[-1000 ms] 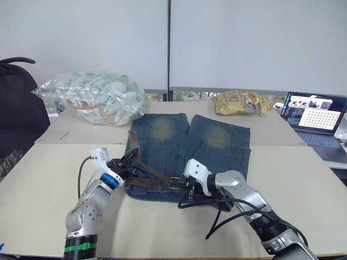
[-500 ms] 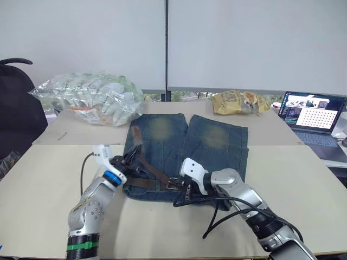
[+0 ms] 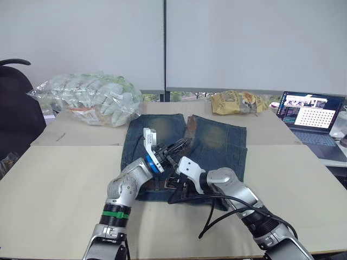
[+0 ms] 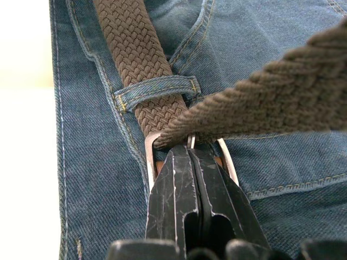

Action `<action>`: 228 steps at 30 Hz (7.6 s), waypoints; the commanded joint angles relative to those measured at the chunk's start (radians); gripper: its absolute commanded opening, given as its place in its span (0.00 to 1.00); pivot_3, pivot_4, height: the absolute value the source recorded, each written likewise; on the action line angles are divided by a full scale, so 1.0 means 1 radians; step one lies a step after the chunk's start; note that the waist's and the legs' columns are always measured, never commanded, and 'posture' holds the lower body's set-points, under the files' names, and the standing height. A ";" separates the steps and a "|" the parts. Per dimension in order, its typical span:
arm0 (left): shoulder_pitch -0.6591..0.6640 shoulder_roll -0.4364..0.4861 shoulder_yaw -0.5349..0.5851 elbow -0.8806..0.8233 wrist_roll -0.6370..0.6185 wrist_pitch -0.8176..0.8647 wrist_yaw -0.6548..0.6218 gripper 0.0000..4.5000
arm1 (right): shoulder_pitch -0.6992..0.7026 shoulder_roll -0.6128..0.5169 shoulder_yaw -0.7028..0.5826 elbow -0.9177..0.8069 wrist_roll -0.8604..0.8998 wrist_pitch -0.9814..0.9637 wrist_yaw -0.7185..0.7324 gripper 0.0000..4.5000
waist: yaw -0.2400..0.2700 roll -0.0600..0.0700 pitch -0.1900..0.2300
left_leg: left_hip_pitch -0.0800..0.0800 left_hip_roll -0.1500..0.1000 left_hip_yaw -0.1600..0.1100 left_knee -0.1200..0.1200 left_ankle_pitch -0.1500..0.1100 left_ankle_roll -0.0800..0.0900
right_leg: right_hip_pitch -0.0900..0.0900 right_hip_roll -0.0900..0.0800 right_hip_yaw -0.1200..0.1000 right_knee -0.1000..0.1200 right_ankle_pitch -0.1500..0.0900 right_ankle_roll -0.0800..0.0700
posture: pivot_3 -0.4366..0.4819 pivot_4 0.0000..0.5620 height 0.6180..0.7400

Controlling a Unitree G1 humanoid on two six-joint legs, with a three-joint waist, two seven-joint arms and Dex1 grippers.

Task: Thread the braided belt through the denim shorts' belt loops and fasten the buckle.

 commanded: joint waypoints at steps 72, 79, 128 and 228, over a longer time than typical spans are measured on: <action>0.003 0.098 -0.285 0.250 0.813 -0.844 0.156 0.00 | 0.138 0.238 -0.755 -0.398 0.946 0.473 -0.714 1.00 | 0.030 0.000 0.004 | -0.015 -0.001 0.000 -0.005 0.000 0.000 | -0.013 -0.002 0.000 -0.005 0.000 0.000 | 0.48 0.27 1.00; -0.018 0.101 -0.308 0.326 0.915 -0.973 0.246 0.00 | 0.109 0.289 -0.781 -0.358 0.994 0.483 -0.883 1.00 | 0.030 0.000 0.004 | -0.020 -0.001 0.001 -0.005 0.000 0.000 | -0.020 -0.002 0.001 -0.002 0.004 -0.006 | 0.48 0.27 1.00; 0.099 0.232 -0.099 0.100 0.336 -0.380 -0.183 0.01 | 0.206 -0.363 -0.802 -0.370 1.277 0.634 -0.734 0.00 | 0.028 0.001 0.004 | -0.019 0.000 0.001 -0.001 0.001 0.002 | -0.019 -0.001 0.001 0.000 0.001 -0.001 | 0.48 0.27 1.00; 0.081 0.207 -0.263 -0.066 1.043 -0.841 0.425 0.00 | 0.093 -0.053 -0.576 -0.376 1.436 0.260 -0.988 0.49 | 0.029 0.004 0.002 | -0.012 0.000 0.001 -0.004 0.001 0.002 | -0.010 -0.002 0.001 -0.003 0.001 0.000 | 0.48 0.27 1.00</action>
